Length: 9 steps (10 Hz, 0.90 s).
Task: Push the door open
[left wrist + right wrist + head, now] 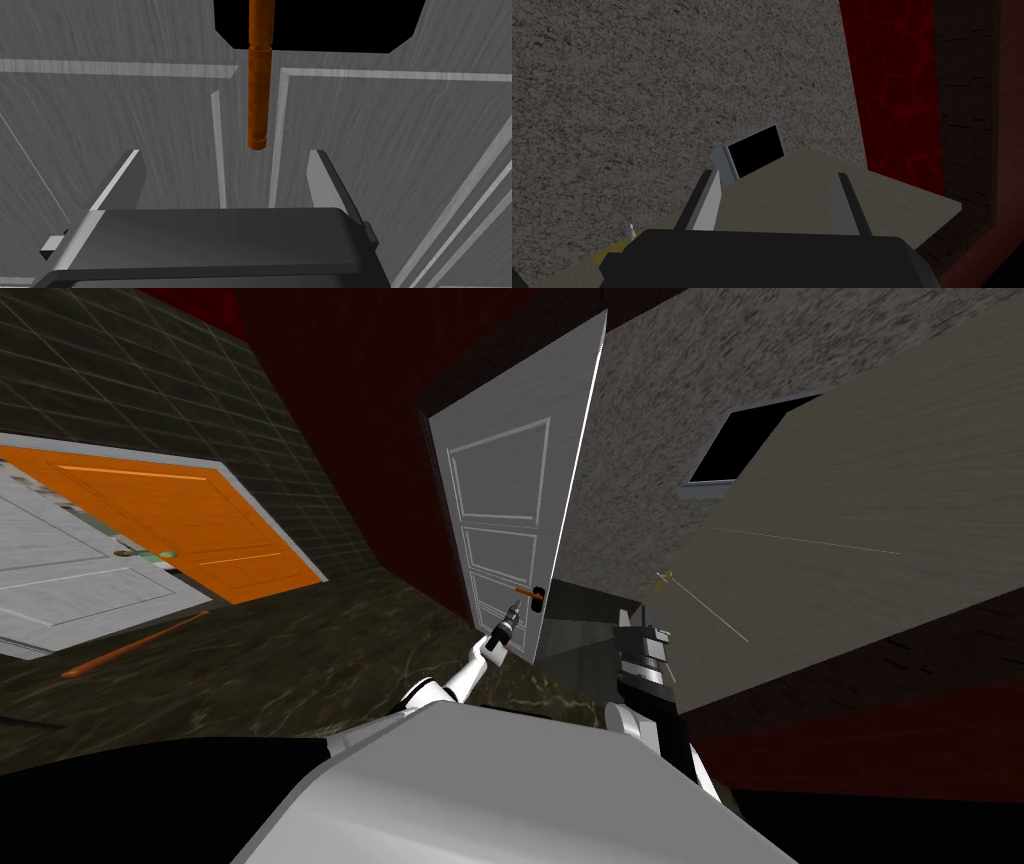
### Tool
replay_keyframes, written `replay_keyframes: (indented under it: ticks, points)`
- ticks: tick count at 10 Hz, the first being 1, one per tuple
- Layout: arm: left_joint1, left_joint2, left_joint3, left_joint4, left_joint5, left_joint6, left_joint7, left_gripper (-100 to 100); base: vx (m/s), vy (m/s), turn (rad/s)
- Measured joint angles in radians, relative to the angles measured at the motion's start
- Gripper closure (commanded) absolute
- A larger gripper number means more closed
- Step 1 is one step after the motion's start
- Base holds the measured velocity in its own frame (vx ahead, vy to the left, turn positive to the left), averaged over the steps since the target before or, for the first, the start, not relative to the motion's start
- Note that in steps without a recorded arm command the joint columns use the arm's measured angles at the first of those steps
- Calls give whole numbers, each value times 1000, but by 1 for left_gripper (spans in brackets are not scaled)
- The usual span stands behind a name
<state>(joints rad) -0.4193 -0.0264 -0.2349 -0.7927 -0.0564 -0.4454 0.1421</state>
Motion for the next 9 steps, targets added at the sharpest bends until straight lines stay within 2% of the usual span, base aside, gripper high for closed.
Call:
replay_keyframes:
  ticks: [3,4,5,6,8,9]
  points:
    - [-47,-16,-4,81,0,-1,3,-100,59,35,-12]
    - [-48,-17,-5,84,0,-1,4,-100,85,-42,-29]
    - [-37,7,-8,66,0,6,7,-100,172,-87,-18]
    - [-40,27,-6,73,1,5,8,-100,193,-97,-21]
    - [-48,45,1,86,3,-3,4,-100,204,-86,-24]
    - [-48,46,4,86,3,-2,2,-100,186,-79,-20]
